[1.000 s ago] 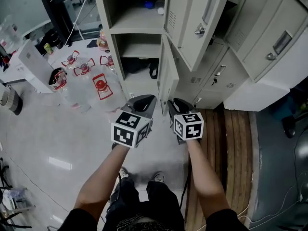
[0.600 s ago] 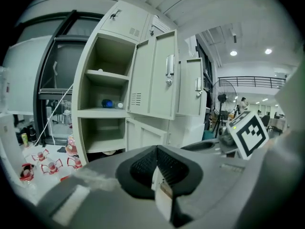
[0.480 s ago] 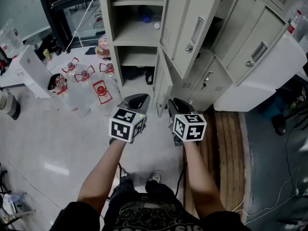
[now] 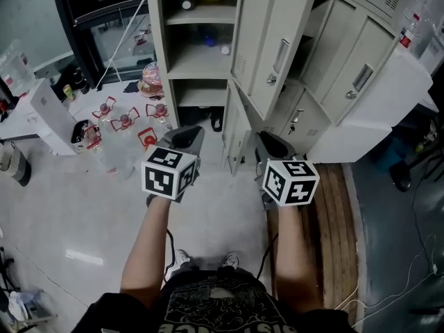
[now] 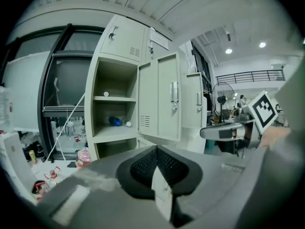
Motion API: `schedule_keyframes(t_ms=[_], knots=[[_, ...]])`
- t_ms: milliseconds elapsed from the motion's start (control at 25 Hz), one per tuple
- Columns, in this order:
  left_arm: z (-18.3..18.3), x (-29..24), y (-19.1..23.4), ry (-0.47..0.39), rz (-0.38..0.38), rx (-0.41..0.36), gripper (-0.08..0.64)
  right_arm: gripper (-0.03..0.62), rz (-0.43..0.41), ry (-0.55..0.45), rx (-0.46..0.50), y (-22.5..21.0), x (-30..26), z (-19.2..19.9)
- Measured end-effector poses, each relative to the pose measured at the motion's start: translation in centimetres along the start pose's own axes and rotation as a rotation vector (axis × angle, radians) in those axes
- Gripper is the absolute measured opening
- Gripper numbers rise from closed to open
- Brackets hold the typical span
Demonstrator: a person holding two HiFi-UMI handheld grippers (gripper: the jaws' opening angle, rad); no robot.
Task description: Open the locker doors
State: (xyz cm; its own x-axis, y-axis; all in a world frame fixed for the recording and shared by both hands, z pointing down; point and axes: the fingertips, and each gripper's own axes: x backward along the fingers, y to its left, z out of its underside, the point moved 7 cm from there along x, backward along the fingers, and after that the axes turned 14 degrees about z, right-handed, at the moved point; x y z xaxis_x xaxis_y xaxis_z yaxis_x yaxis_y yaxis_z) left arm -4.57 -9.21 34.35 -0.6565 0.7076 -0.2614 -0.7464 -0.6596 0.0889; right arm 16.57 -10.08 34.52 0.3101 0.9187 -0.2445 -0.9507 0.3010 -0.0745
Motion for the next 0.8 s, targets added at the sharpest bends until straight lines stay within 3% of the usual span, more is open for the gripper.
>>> schedule_keyframes(t_ms=[200, 800], knots=[[-0.7, 2.6, 1.4, -0.004, -0.018, 0.000, 0.003, 0.002, 0.010, -0.048, 0.022, 0.9, 1.2, -2.3], [-1.7, 5.8, 3.7, -0.022, -0.071, -0.027, 0.003, 0.002, -0.015, -0.102, 0.048, 3.2, 0.8, -4.4]])
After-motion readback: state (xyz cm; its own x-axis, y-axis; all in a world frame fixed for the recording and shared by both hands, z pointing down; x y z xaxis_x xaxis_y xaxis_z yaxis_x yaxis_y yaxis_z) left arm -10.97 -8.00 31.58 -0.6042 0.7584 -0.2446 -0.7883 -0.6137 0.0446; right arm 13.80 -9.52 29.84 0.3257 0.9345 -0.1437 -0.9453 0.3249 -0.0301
